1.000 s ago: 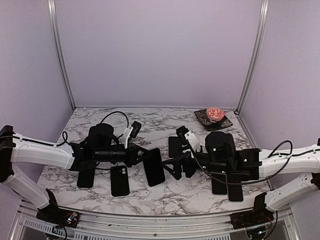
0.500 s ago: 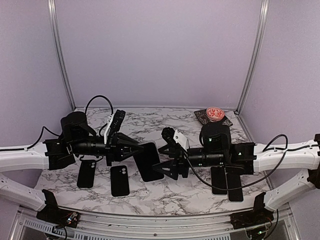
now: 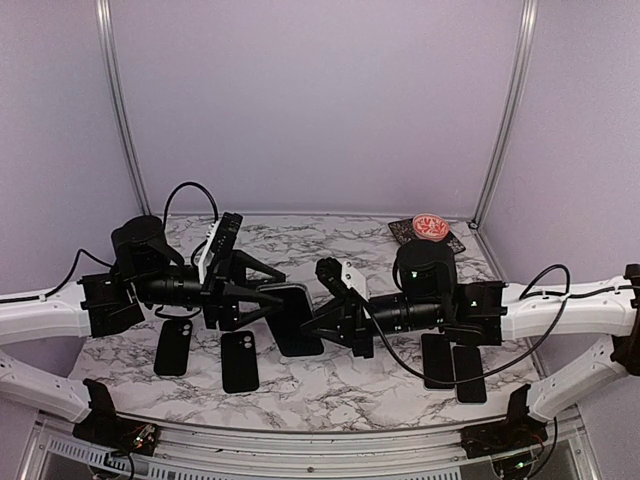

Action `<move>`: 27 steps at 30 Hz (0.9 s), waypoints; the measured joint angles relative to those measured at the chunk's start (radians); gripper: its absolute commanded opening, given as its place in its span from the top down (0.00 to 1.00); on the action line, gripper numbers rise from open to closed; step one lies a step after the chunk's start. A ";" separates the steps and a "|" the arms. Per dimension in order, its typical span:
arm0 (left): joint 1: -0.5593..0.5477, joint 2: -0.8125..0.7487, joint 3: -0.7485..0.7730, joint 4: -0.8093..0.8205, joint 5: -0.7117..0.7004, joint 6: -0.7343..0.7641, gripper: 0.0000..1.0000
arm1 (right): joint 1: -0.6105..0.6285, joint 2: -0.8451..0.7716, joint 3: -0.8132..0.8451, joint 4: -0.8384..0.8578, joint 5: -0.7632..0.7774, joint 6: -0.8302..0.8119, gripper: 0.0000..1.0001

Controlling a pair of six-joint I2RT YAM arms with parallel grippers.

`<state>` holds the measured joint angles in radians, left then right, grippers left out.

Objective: Put the phone into the phone case

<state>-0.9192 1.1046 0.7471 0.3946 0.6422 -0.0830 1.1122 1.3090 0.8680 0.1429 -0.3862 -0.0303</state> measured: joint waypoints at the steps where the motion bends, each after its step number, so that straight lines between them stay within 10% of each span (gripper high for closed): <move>1: -0.003 -0.003 0.002 0.005 -0.011 -0.001 0.11 | 0.000 -0.001 0.000 -0.002 0.003 0.000 1.00; 9: -0.007 -0.032 -0.006 0.023 -0.086 0.035 0.25 | -0.012 -0.109 -0.001 0.097 0.006 0.045 1.00; 13: -0.019 0.003 -0.006 0.026 -0.108 0.049 0.57 | -0.013 -0.133 0.006 0.200 -0.010 0.071 1.00; 16: -0.037 0.019 -0.005 0.030 -0.109 0.047 1.00 | -0.014 -0.121 0.014 0.222 -0.013 0.086 1.00; 20: -0.055 0.023 -0.004 0.027 -0.086 0.065 1.00 | -0.032 -0.106 0.018 0.238 -0.026 0.106 1.00; 24: -0.059 0.019 -0.005 0.030 -0.077 0.072 0.50 | -0.031 -0.105 0.018 0.246 -0.036 0.110 1.00; 27: -0.063 0.019 -0.005 0.047 -0.087 0.065 0.47 | -0.026 -0.097 0.018 0.254 -0.042 0.111 1.00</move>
<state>-0.9825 1.1236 0.7425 0.4412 0.5556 -0.0181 1.0863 1.2118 0.8860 0.3973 -0.4278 0.0811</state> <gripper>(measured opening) 0.499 0.077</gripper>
